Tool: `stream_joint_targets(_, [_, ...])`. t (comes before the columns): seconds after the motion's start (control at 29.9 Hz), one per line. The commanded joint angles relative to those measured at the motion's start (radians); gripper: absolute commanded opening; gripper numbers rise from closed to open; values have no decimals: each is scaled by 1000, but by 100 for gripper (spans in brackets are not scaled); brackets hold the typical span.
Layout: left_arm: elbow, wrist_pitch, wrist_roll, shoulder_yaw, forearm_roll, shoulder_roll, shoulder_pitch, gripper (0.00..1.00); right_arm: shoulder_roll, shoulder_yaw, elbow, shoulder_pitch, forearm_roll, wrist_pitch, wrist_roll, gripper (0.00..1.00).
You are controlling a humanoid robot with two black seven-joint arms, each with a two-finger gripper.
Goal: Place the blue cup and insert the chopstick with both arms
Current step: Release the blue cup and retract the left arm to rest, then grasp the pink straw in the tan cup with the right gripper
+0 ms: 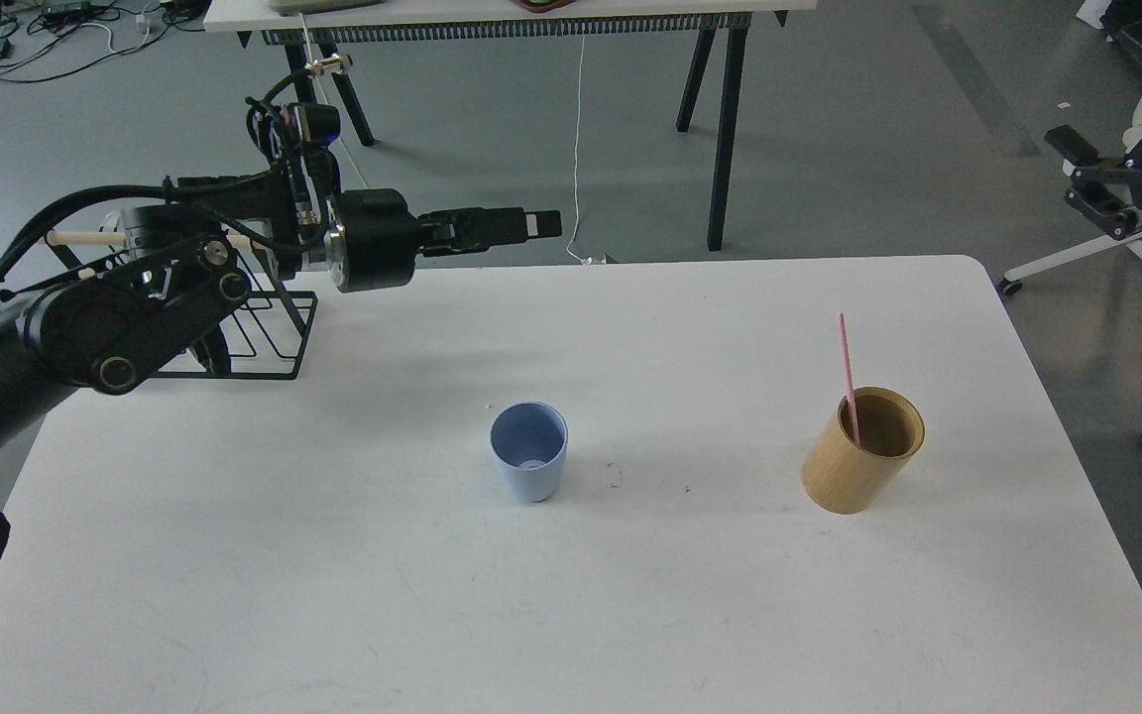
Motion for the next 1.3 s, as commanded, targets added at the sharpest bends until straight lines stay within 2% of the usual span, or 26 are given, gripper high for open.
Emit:
stream_joint_targets(0.0, [-1,0,0,-13,-144,53,22,84,-5,-1,41,9,-83,-1,0,99])
stream_joint_targets(0.1, [-1,0,0,-16,-184,87,35,84,-3,-1,80,9,-185,-39,0,99])
stream_joint_targets(0.17, [1,0,0,-20,-227,97,37,85,-5,-2,121,9,-294,-100,0,99])
stream_joint_targets(0.37, [12,0,0,-71,-478,120,37,91,-6,-71,169,-3,-731,-376,22,99])
stream_joint_targets(0.43, [13,0,0,-89,-557,120,35,91,-17,-134,181,0,-819,-468,64,99])
stream_joint_targets(0.53, [15,0,0,-108,-620,120,32,92,-55,-206,233,0,-865,-541,64,99])
stream_joint_targets(0.63, [16,0,0,-106,-623,128,34,92,-72,-263,284,-4,-925,-561,64,99])
stream_joint_targets(0.77, [16,0,0,-97,-615,133,40,93,-53,-315,267,-9,-1011,-570,64,99])
stream_joint_targets(0.94, [16,0,0,-96,-615,131,65,94,29,-395,190,-9,-1019,-607,64,99])
stream_joint_targets(1.27, [16,0,0,-94,-614,117,66,94,190,-409,94,-9,-1019,-607,64,98])
